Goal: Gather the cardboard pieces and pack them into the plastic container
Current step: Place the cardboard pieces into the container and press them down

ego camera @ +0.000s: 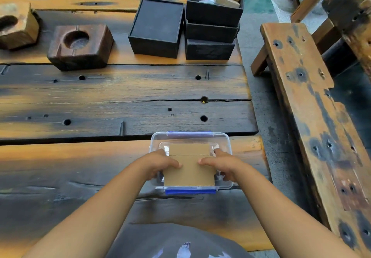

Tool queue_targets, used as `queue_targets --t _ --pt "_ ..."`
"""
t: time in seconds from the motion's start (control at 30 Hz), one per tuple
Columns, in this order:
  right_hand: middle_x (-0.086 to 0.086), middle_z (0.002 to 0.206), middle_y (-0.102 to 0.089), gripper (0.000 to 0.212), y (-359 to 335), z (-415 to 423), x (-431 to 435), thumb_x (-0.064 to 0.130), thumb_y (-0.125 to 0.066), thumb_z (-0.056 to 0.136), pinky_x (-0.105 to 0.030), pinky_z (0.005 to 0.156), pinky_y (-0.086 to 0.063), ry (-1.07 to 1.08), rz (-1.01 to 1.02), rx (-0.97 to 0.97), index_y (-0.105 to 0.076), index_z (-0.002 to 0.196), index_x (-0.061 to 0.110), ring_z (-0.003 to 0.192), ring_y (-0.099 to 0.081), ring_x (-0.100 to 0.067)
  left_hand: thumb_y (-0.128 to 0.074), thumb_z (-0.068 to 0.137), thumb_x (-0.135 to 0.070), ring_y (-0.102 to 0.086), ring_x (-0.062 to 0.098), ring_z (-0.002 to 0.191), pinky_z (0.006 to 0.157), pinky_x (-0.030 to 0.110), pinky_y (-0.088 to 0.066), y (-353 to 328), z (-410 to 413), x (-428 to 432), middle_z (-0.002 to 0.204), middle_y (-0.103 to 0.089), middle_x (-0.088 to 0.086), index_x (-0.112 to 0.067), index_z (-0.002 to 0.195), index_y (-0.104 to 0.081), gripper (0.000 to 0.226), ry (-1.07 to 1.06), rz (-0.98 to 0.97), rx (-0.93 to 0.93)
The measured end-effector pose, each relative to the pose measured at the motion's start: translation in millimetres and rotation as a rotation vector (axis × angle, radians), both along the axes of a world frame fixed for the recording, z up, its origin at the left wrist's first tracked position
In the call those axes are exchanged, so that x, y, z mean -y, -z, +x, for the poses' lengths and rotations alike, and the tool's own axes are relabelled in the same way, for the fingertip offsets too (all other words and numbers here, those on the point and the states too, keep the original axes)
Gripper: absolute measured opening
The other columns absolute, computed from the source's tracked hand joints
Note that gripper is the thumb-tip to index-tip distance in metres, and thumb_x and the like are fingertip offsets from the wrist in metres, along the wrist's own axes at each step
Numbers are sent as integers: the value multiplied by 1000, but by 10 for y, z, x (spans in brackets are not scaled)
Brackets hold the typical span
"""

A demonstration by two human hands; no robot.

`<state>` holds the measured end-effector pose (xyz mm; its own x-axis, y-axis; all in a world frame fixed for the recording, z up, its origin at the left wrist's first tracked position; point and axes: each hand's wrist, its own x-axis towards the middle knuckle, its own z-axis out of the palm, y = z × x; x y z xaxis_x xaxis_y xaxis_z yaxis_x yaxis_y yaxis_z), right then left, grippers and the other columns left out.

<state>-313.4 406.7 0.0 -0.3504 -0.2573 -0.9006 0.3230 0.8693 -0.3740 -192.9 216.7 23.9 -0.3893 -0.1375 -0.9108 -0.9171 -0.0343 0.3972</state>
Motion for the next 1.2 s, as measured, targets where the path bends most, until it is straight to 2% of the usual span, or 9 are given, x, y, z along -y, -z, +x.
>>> queue_targets --t 0.1,0.27,0.33,0.4,0.47,0.6,0.73,1.0,1.2 --pt "4 116 -55 74 -39 -67 99 51 -73 75 -34 74 -51 -202 -7 -154 -44 134 18 92 -59 -16 -76 79 -38 -55 11 74 50 20 -45 -35 -153 50 94 -59 -3 -16 113 -50 48 328 -183 -11" --pt "2 117 -60 66 -42 -161 171 51 -75 75 -25 63 -44 -322 27 -125 -55 127 16 87 -59 -10 -81 74 -41 -53 25 120 106 40 -44 28 -291 145 134 -54 6 -10 132 -50 73 485 -132 98" --pt "1 122 -62 71 2 -165 140 51 -77 73 -29 78 -52 -333 15 -98 -55 130 16 97 -63 -15 -83 71 -40 -51 25 123 111 41 -39 59 -305 150 135 -54 5 -10 132 -51 75 473 -84 119" --pt "-1 128 -60 79 30 -164 126 54 -78 70 -36 96 -52 -363 14 -119 -53 133 14 108 -63 -20 -84 69 -44 -52 26 124 111 41 -39 82 -306 150 135 -55 5 -11 135 -50 81 525 -108 129" --pt "-2 131 -58 83 32 -174 128 55 -79 68 -39 100 -51 -381 2 -127 -52 134 14 112 -62 -22 -83 68 -47 -54 27 122 110 41 -40 104 -300 153 133 -58 5 -12 134 -50 82 556 -136 120" --pt "-1 130 -59 72 1 -186 127 49 -80 72 -40 98 -53 -371 -57 -112 -56 131 17 110 -63 -21 -82 72 -43 -57 26 118 107 41 -44 128 -304 175 128 -62 5 -12 129 -58 70 516 -112 79" --pt "-3 136 -51 84 13 -153 119 51 -80 71 -40 101 -50 -394 -20 -156 -48 137 12 117 -59 -23 -82 73 -41 -58 25 117 107 41 -44 157 -308 173 128 -63 4 -15 127 -61 64 544 -138 62" --pt "1 141 -43 83 -6 -195 96 57 -78 70 -41 106 -46 -397 -64 -149 -53 138 17 124 -53 -23 -79 71 -53 -53 23 125 111 39 -38 146 -262 169 138 -57 1 -14 136 -54 80 589 -194 43" --pt "-3 134 -52 80 60 -162 76 58 -77 70 -38 102 -49 -427 -47 -195 -56 134 15 118 -57 -22 -80 69 -53 -55 23 121 101 32 -42 186 -240 127 136 -58 2 -13 135 -53 81 603 -246 20"
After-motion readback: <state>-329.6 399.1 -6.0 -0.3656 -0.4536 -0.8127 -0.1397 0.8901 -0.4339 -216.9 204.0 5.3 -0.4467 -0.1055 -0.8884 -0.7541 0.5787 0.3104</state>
